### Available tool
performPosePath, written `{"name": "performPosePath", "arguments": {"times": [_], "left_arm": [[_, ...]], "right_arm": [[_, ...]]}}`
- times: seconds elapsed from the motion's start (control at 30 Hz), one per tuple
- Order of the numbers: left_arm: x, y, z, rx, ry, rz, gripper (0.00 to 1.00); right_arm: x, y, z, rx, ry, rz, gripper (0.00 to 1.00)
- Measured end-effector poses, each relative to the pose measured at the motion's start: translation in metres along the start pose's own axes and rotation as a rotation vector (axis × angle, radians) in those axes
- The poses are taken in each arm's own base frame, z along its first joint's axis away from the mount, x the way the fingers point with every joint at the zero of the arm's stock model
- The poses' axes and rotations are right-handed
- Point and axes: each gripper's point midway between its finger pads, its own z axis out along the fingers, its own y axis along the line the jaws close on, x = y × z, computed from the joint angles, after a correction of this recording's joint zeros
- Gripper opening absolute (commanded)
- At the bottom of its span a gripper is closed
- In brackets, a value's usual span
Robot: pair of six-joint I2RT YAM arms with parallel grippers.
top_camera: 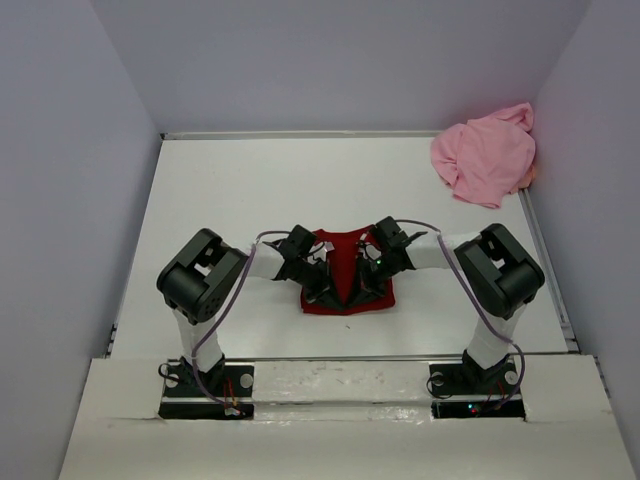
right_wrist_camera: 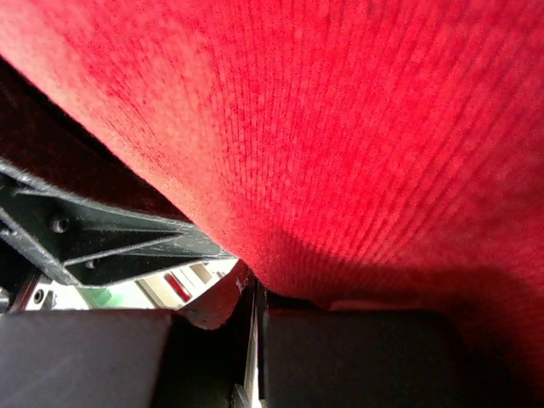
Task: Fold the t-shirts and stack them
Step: Smooth out wrinkles on the folded tshirt
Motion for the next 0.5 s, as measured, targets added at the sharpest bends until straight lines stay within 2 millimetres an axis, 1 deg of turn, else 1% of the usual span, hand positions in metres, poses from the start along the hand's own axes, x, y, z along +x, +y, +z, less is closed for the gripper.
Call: {"name": "performPosePath", "arguments": {"times": [0.5], "left_arm": [[0.0009, 0.0007, 0.0012, 0.029, 0.031, -0.013, 0.00]], "right_arm": [[-0.0011, -0.0017, 0.0017, 0.001, 0.025, -0.021, 0.00]]}}
